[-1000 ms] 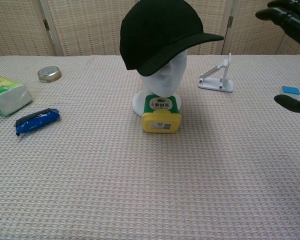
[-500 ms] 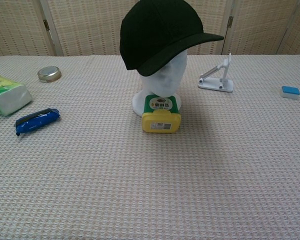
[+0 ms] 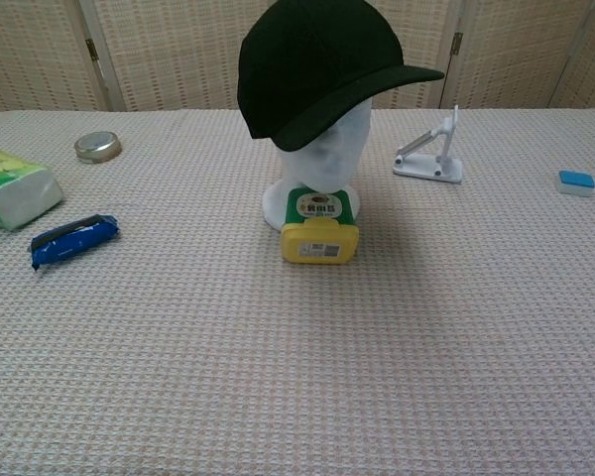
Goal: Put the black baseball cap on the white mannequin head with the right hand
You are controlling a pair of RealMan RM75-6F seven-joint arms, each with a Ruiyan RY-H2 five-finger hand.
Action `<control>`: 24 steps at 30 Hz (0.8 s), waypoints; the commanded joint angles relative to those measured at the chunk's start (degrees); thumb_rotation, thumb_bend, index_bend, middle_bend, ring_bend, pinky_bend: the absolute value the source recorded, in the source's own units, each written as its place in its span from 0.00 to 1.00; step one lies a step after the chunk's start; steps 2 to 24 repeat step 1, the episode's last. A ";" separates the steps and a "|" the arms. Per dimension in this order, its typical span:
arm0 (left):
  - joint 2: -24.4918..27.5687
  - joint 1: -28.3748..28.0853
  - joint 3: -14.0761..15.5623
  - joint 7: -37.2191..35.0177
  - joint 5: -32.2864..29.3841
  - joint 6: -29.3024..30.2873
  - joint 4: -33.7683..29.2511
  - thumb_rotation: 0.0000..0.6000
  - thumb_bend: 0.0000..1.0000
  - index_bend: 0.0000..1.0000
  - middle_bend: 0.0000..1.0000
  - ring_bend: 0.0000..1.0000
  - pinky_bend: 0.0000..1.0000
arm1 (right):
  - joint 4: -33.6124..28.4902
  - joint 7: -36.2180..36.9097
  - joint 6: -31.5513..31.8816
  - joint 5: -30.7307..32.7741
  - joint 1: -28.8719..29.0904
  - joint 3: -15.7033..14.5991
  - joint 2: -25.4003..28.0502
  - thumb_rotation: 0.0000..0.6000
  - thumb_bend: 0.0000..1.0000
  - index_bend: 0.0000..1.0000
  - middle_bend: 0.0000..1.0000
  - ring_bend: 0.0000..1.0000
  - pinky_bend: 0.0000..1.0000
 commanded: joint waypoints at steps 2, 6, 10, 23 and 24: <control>0.12 -0.05 0.08 -0.21 -0.05 -0.27 0.10 1.00 0.25 0.00 0.00 0.00 0.17 | -0.30 -0.94 -0.98 -0.28 -0.12 0.22 -0.23 1.00 0.14 0.00 0.00 0.00 0.00; 0.12 -0.05 0.08 -0.21 -0.05 -0.27 0.10 1.00 0.25 0.00 0.00 0.00 0.17 | -0.30 -0.94 -0.98 -0.28 -0.12 0.22 -0.23 1.00 0.14 0.00 0.00 0.00 0.00; 0.12 -0.05 0.08 -0.21 -0.05 -0.27 0.10 1.00 0.25 0.00 0.00 0.00 0.17 | -0.30 -0.94 -0.98 -0.28 -0.12 0.22 -0.23 1.00 0.14 0.00 0.00 0.00 0.00; 0.12 -0.05 0.08 -0.21 -0.05 -0.27 0.10 1.00 0.25 0.00 0.00 0.00 0.17 | -0.30 -0.94 -0.98 -0.28 -0.12 0.22 -0.23 1.00 0.14 0.00 0.00 0.00 0.00; 0.12 -0.05 0.08 -0.21 -0.05 -0.27 0.10 1.00 0.25 0.00 0.00 0.00 0.17 | -0.30 -0.94 -0.98 -0.28 -0.12 0.22 -0.23 1.00 0.14 0.00 0.00 0.00 0.00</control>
